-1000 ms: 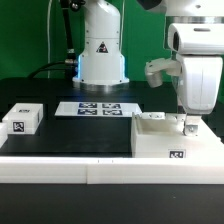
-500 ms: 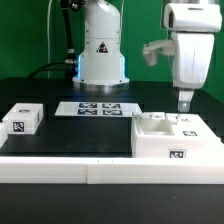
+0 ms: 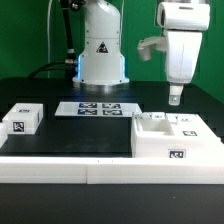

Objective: Assemble cabinet

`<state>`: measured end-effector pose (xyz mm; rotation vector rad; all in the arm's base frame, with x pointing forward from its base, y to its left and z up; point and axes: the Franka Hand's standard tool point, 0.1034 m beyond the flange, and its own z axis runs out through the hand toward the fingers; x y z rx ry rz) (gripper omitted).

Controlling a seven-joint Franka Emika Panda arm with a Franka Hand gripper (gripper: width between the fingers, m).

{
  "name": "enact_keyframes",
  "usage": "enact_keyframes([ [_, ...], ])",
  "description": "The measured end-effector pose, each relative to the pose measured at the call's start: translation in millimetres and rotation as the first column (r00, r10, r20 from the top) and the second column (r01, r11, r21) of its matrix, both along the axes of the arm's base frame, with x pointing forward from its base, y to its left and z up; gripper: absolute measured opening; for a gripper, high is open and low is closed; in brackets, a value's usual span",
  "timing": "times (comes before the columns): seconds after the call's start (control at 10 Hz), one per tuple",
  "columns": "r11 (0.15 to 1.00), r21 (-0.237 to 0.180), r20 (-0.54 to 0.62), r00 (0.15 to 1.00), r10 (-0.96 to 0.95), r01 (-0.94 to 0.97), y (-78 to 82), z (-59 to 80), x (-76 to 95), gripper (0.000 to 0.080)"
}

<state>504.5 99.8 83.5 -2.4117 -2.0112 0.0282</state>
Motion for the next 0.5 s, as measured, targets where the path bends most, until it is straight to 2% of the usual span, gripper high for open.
enact_keyframes([
  [0.2, 1.0, 0.001, 0.001, 1.0, 0.001, -0.001, 0.3, -1.3, -2.1, 0.0797],
  [0.5, 0.999, 0.017, 0.013, 0.999, 0.032, -0.033, 7.6, -13.2, -42.5, 0.0797],
])
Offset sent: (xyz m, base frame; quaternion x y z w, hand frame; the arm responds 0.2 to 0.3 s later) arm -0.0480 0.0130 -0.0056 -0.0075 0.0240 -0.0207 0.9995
